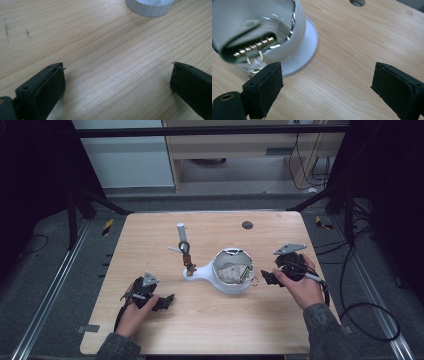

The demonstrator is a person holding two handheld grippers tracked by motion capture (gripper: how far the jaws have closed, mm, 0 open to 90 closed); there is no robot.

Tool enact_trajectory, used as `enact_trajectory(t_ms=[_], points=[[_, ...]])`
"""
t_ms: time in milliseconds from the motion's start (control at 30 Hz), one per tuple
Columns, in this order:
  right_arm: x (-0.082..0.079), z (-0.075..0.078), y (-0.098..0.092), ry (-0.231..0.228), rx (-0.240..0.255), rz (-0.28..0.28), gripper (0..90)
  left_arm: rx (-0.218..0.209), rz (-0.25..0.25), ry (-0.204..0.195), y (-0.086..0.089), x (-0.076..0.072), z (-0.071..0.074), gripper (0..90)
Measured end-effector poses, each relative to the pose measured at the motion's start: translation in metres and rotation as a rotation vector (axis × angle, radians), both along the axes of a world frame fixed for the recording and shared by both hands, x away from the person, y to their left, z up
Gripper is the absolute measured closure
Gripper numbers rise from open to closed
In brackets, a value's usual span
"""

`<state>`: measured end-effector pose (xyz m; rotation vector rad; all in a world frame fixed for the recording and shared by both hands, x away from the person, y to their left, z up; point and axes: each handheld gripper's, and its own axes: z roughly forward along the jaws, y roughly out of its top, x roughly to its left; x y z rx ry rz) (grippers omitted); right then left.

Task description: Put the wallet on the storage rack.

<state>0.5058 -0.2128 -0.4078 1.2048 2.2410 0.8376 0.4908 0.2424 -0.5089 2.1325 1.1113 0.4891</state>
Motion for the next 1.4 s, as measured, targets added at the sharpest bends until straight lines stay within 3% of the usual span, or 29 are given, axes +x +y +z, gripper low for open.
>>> enact_trajectory(t_ms=[267, 600, 1400], points=[[-0.001, -0.032, -0.010, 0.035, 0.042, -0.043, 9.7, 0.000, 0.000, 0.000, 0.000, 0.000, 0.000, 0.0], [-0.007, -0.057, -0.019, 0.063, 0.079, -0.075, 9.0, 0.000, 0.000, 0.000, 0.000, 0.000, 0.000, 0.0], [0.003, -0.077, -0.020, 0.098, 0.091, -0.112, 4.6, 0.000, 0.000, 0.000, 0.000, 0.000, 0.000, 0.0]])
